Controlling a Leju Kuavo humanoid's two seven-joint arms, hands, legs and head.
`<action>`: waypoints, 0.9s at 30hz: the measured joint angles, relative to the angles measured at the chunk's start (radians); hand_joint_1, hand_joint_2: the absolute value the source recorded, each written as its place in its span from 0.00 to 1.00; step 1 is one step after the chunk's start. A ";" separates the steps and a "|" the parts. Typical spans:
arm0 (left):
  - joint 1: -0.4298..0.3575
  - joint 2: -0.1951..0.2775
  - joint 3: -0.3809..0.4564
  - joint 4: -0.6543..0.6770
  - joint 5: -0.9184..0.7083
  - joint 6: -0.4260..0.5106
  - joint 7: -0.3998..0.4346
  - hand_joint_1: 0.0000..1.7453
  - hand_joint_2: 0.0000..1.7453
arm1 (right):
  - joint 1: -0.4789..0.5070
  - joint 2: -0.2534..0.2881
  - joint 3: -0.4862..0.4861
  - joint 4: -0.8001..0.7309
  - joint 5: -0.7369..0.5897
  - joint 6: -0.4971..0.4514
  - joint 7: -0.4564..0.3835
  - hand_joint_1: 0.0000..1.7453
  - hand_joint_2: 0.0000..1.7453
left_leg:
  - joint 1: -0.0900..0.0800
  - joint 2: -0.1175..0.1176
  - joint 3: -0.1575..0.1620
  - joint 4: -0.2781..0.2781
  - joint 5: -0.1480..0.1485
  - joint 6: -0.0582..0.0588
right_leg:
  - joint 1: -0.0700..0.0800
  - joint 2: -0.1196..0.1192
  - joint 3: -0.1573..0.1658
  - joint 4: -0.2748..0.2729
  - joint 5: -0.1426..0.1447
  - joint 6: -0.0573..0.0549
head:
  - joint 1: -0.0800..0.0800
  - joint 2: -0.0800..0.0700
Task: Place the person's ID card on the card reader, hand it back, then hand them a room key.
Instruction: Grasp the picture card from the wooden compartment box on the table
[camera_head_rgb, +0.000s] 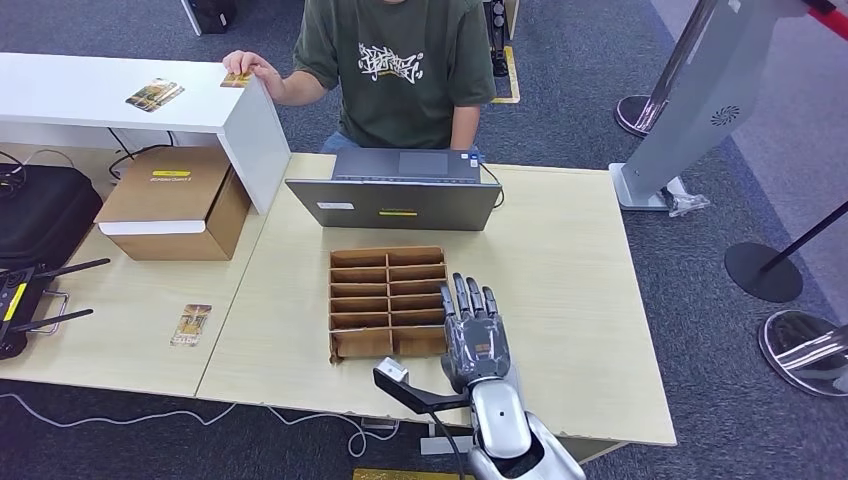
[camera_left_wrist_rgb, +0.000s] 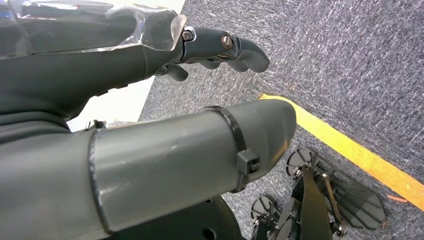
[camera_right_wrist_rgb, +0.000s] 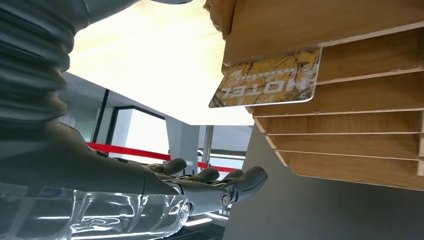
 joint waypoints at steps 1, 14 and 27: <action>0.000 0.000 0.000 0.000 0.000 0.000 0.000 0.00 0.00 | -0.001 -0.001 0.000 0.000 0.000 0.000 0.000 0.00 1.00 | 0.000 0.000 0.000 0.000 0.000 0.000 | 0.000 0.000 0.000 0.000 0.000 0.000 | 0.000 0.000; 0.000 0.005 0.000 0.000 -0.003 -0.002 -0.006 0.00 0.00 | -0.004 -0.009 -0.001 0.001 0.000 -0.006 -0.008 0.00 1.00 | 0.000 0.000 0.000 0.000 0.000 0.000 | 0.000 0.000 0.000 0.000 0.000 0.000 | 0.000 0.000; 0.000 0.009 -0.003 0.000 -0.019 -0.012 -0.006 0.00 0.00 | -0.029 -0.015 0.010 0.044 0.003 -0.025 -0.050 0.00 1.00 | 0.000 0.000 0.000 0.000 0.000 0.000 | 0.000 0.000 0.000 0.000 0.000 0.000 | 0.000 0.000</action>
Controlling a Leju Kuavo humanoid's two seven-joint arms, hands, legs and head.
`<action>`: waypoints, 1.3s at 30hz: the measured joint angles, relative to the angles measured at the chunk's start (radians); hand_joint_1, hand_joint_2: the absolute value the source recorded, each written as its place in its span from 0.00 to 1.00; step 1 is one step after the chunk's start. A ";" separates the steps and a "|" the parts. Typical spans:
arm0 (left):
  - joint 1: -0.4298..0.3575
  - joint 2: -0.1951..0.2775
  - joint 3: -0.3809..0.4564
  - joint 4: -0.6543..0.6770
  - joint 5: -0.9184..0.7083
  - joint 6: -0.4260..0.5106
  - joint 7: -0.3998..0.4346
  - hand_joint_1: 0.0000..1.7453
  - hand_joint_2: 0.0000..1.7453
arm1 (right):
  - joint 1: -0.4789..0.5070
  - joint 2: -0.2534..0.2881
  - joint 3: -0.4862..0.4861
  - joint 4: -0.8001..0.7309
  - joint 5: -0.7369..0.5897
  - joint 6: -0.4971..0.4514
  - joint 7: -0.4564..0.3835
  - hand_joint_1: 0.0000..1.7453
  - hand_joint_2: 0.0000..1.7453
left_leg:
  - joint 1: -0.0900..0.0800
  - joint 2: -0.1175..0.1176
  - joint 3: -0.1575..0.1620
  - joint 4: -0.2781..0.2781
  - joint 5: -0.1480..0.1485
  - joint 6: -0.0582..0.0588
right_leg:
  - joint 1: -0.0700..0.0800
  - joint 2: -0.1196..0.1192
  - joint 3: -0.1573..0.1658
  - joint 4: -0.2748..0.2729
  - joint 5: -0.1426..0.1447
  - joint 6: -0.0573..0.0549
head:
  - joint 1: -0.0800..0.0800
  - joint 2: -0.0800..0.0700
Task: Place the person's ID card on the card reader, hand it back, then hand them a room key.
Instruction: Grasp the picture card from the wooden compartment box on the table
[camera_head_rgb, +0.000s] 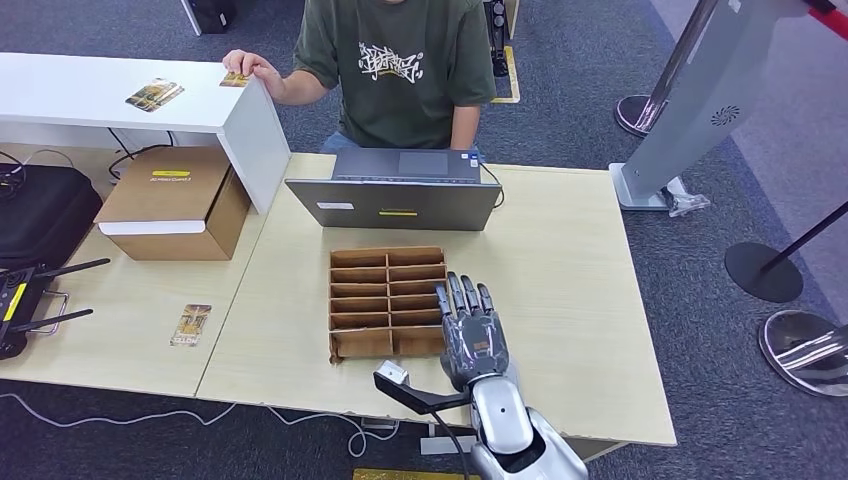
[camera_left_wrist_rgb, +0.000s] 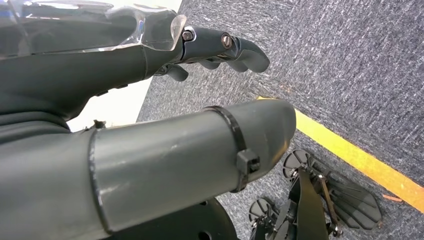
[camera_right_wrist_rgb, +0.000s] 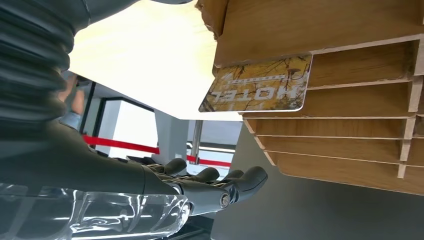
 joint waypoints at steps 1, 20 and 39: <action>0.000 0.001 -0.001 0.000 0.000 -0.001 0.000 0.00 0.00 | -0.004 -0.003 0.004 0.004 0.000 0.000 -0.001 0.00 1.00 | 0.000 0.000 0.000 0.000 0.000 0.000 | 0.000 0.000 0.000 0.000 0.000 0.000 | 0.000 0.000; 0.001 0.014 -0.002 0.000 0.001 -0.003 0.007 0.00 0.00 | -0.044 -0.034 0.024 0.059 0.000 -0.023 -0.010 0.00 1.00 | 0.000 0.000 0.000 0.000 0.000 0.000 | 0.000 0.000 0.000 0.000 0.000 0.000 | 0.000 0.000; 0.001 0.015 -0.002 0.000 0.005 -0.002 0.009 0.00 0.00 | -0.048 -0.042 0.027 0.065 0.000 -0.023 -0.010 0.00 1.00 | 0.000 0.000 0.000 0.000 0.000 0.000 | 0.000 0.000 0.000 0.000 0.000 0.000 | 0.000 0.000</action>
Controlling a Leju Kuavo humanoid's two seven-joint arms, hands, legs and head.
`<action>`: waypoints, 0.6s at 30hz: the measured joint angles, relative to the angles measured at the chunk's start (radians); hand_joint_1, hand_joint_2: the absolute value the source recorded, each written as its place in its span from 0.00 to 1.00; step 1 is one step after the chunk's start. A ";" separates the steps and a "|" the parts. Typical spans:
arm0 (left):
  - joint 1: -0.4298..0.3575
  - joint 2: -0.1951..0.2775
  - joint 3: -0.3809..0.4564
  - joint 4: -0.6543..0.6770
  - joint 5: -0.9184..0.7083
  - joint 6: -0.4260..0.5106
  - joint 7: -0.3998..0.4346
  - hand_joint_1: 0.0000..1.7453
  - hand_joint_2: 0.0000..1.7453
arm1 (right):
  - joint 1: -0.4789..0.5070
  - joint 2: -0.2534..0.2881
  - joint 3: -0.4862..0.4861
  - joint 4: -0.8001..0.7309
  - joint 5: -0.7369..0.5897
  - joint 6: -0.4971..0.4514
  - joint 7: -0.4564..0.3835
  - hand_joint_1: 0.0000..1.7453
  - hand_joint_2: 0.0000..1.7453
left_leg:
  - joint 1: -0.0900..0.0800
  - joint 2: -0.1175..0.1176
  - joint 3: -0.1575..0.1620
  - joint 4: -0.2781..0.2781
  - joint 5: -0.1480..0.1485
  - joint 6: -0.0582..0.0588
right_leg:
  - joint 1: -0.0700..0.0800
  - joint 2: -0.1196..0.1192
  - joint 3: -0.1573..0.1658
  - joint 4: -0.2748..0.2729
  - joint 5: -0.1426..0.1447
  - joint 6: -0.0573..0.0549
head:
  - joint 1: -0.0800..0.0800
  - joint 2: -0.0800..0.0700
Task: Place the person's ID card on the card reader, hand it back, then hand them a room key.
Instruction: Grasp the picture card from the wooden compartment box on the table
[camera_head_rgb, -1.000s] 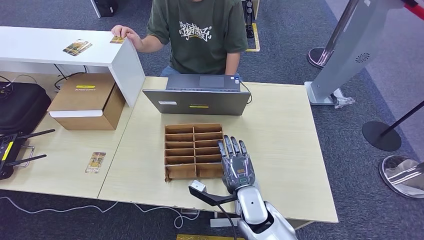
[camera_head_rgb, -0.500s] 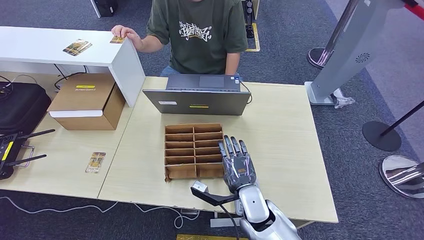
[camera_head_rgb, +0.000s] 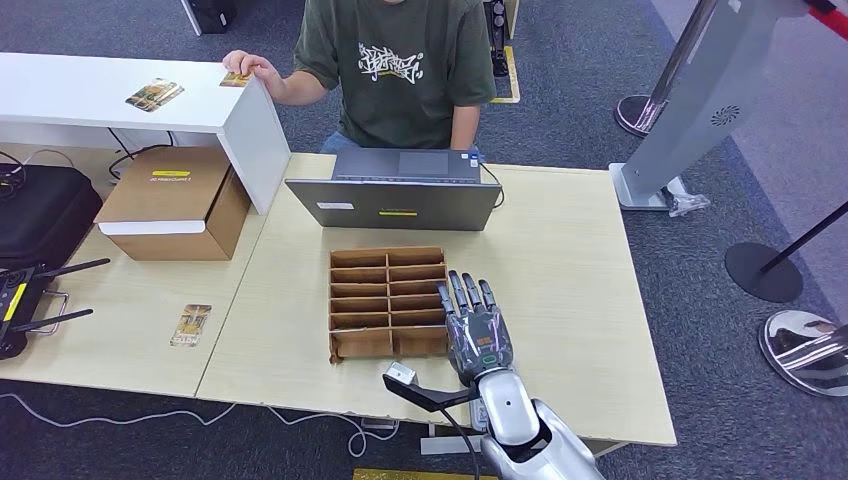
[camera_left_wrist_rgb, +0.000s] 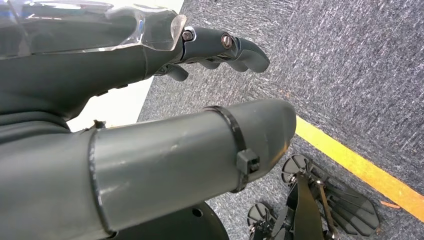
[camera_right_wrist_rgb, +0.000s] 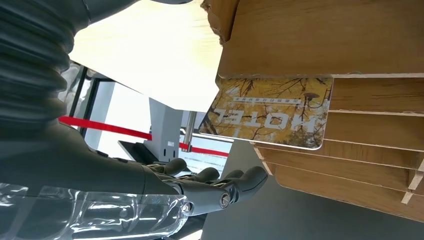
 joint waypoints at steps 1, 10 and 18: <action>0.000 0.000 0.000 0.000 0.001 0.001 0.000 0.00 0.00 | 0.000 0.000 0.000 0.000 0.000 0.000 0.001 0.00 1.00 | 0.000 0.000 0.000 0.000 0.000 0.000 | 0.000 0.000 0.000 0.000 0.000 0.000 | 0.000 0.000; 0.000 -0.001 0.000 0.000 0.005 0.002 -0.003 0.00 0.00 | 0.000 -0.002 0.004 -0.003 0.000 -0.002 0.009 0.00 1.00 | 0.000 0.000 0.000 0.000 0.000 0.000 | 0.000 0.000 0.000 0.000 0.000 0.000 | 0.000 0.000; 0.000 -0.001 0.000 0.000 0.008 0.003 -0.009 0.00 0.00 | 0.001 -0.006 0.008 -0.022 0.000 -0.002 0.017 0.00 1.00 | 0.000 0.000 0.000 0.000 0.000 0.000 | 0.000 0.000 0.000 0.000 0.000 0.000 | 0.000 0.000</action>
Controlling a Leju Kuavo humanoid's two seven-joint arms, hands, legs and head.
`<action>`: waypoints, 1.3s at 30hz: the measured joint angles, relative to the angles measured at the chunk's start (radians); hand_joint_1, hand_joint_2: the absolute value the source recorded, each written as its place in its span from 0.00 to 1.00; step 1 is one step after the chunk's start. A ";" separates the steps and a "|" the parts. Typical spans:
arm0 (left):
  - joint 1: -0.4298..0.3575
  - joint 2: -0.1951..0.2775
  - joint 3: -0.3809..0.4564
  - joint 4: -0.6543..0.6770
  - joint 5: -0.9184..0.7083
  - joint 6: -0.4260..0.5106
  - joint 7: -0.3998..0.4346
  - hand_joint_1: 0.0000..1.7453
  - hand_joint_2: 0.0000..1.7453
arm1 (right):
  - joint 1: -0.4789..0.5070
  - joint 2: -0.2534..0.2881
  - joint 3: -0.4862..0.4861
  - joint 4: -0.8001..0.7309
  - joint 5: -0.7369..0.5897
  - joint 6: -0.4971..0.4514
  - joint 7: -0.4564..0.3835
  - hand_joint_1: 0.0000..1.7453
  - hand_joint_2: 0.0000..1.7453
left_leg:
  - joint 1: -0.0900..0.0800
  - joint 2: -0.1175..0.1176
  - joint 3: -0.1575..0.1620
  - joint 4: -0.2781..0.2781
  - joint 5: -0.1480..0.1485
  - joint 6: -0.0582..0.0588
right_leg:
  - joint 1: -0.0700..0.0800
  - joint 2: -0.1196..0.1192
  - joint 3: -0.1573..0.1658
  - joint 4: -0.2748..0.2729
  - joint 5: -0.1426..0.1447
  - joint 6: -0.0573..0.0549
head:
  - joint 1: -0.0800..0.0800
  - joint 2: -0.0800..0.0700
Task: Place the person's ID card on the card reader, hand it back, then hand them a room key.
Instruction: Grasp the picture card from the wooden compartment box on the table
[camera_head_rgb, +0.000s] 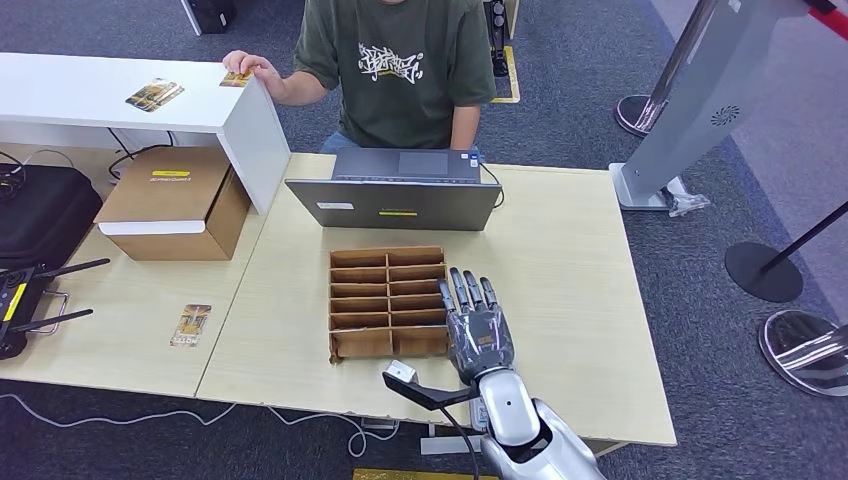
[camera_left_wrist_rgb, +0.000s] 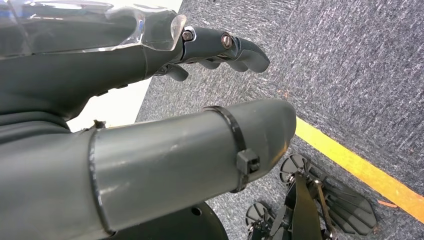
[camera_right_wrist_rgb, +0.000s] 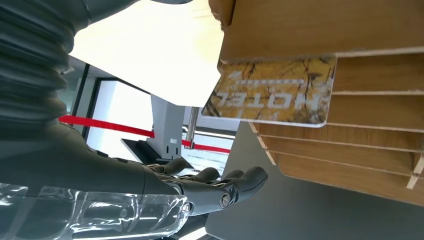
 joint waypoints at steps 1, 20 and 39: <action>0.000 0.000 0.000 0.000 0.000 0.000 0.000 0.00 0.00 | 0.000 0.000 0.000 -0.004 0.000 0.000 0.000 0.00 1.00 | 0.000 0.000 0.000 0.000 0.000 0.000 | 0.000 0.000 0.000 0.000 0.000 0.000 | 0.000 0.000; 0.000 -0.009 0.000 0.000 0.014 0.005 0.000 0.00 0.00 | -0.003 0.000 0.000 -0.030 0.000 0.017 -0.004 0.00 1.00 | 0.000 0.000 0.000 0.000 0.000 0.000 | 0.000 0.000 0.000 0.000 0.000 0.000 | 0.000 0.000; -0.001 -0.011 0.000 0.000 0.024 0.006 0.000 0.00 0.00 | 0.044 0.000 0.007 -0.075 -0.002 0.080 0.012 0.00 1.00 | 0.000 0.000 0.000 0.000 0.000 0.000 | 0.000 0.000 0.000 0.000 0.000 0.000 | 0.000 0.000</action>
